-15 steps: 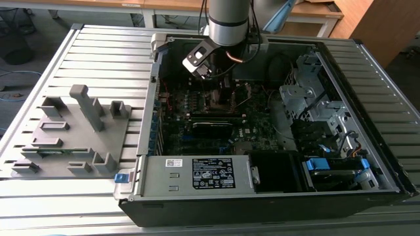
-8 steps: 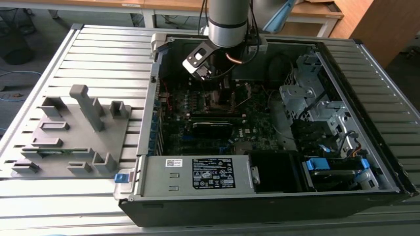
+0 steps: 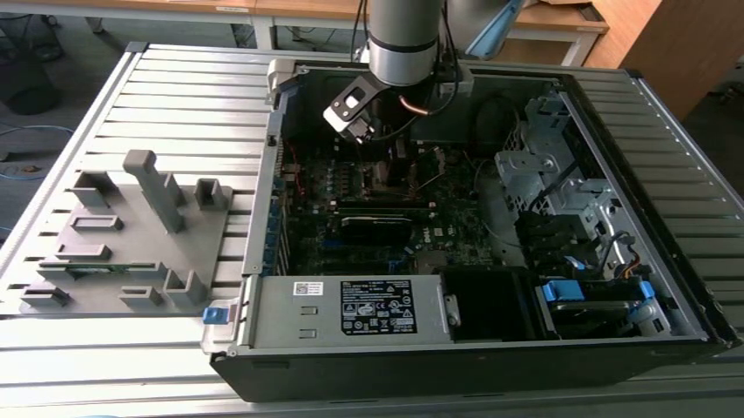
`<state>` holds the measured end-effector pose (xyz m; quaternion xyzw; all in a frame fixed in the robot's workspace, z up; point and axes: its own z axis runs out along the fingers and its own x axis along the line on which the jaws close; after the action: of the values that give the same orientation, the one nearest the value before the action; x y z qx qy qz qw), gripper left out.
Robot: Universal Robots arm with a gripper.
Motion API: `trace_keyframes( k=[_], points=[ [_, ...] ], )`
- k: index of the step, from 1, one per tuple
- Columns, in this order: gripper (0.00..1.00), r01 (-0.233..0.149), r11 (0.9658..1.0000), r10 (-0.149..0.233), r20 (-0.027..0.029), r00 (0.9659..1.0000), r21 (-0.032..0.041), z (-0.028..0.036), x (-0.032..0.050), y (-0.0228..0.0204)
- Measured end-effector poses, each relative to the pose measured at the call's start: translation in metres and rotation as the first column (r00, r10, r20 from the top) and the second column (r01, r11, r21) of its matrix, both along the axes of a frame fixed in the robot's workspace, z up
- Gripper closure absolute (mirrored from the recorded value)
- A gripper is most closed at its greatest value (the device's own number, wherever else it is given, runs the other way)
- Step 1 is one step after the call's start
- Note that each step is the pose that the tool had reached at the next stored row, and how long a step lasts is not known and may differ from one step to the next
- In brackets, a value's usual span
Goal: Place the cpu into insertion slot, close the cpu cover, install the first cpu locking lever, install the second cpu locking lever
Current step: 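Place the cpu into insertion slot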
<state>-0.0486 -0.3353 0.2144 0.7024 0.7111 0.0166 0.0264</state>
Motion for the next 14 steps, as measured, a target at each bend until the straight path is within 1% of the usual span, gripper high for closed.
trace_keyframes(
  k=[2,7,11,14],
  points=[
    [0.46,0.0,1.0,0.0,0.0,1.0,-0.0001,-0.0011,0.0,0.0],
    [0.46,0.0,1.0,0.0,-0.0002,1.0,-0.0003,-0.0012,0.0,0.0],
    [0.46,0.0,1.0,0.0,0.0,1.0,-0.0001,-0.0036,0.0,0.0],
    [0.46,0.0,1.0,0.0,-0.0002,1.0,-0.0003,-0.0041,0.0,-0.0001]
  ],
)
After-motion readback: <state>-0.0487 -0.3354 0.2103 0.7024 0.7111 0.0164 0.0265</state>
